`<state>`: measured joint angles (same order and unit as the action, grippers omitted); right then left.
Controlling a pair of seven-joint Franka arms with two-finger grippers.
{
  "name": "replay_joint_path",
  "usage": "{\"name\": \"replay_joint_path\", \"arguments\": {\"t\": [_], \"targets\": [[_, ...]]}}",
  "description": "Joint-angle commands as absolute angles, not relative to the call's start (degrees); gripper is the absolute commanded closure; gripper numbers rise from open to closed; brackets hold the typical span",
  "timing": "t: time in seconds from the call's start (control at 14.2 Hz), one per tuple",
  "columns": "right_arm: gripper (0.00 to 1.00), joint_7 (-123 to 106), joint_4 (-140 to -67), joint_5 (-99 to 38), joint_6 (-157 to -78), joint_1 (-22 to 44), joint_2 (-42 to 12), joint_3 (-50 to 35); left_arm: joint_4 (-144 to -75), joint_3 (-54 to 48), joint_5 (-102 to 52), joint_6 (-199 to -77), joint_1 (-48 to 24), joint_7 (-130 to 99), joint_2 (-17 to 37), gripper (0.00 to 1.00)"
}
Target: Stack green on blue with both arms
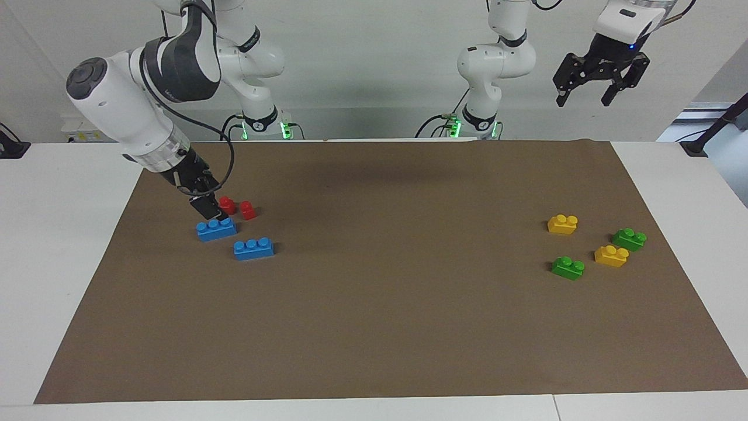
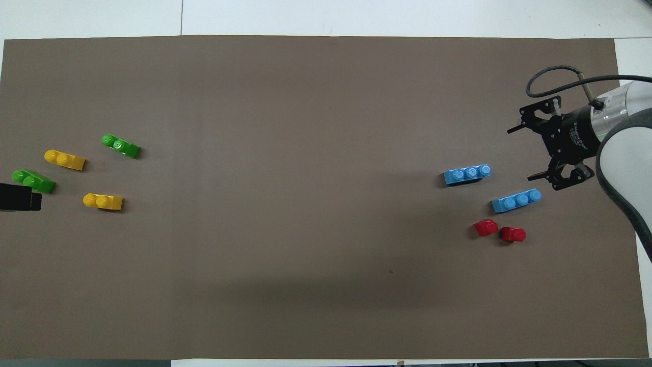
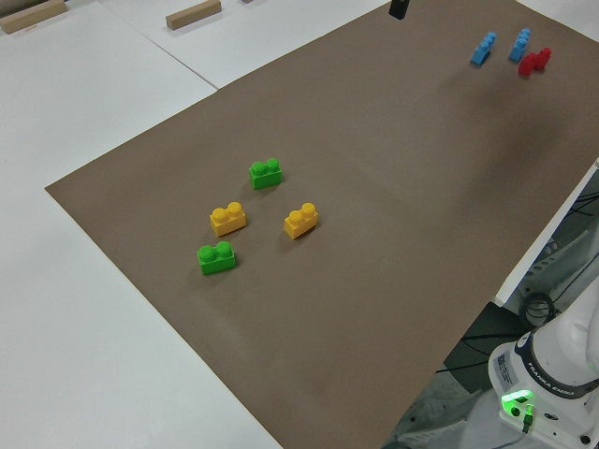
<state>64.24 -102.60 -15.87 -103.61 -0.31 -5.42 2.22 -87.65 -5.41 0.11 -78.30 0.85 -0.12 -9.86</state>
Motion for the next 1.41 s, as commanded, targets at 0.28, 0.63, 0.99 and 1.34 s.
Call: {"name": "replay_joint_path", "arguments": {"t": [0.28, 0.63, 0.99, 1.34], "targets": [[0.01, 68.91, -111.27, -22.67, -112.14, -4.13, -5.97, 1.85, -93.34, -5.45, -0.09, -78.66, 1.40, -1.58, -13.45, 0.00], [0.01, 67.59, -114.69, -24.95, -119.26, -3.34, -7.47, 1.76, -97.55, -5.45, -0.09, -80.76, 2.98, -7.99, -15.55, 0.00], [0.01, 63.38, -114.78, -25.58, -121.99, -3.25, -10.98, 1.67, -99.31, -5.45, -1.75, -83.83, 3.95, -20.01, -15.47, 0.00], [0.01, 61.08, -114.79, -27.60, -122.34, -3.25, -13.71, 1.67, -101.16, -5.45, -3.07, -89.12, 4.48, -35.05, -13.01, 0.00]]}}
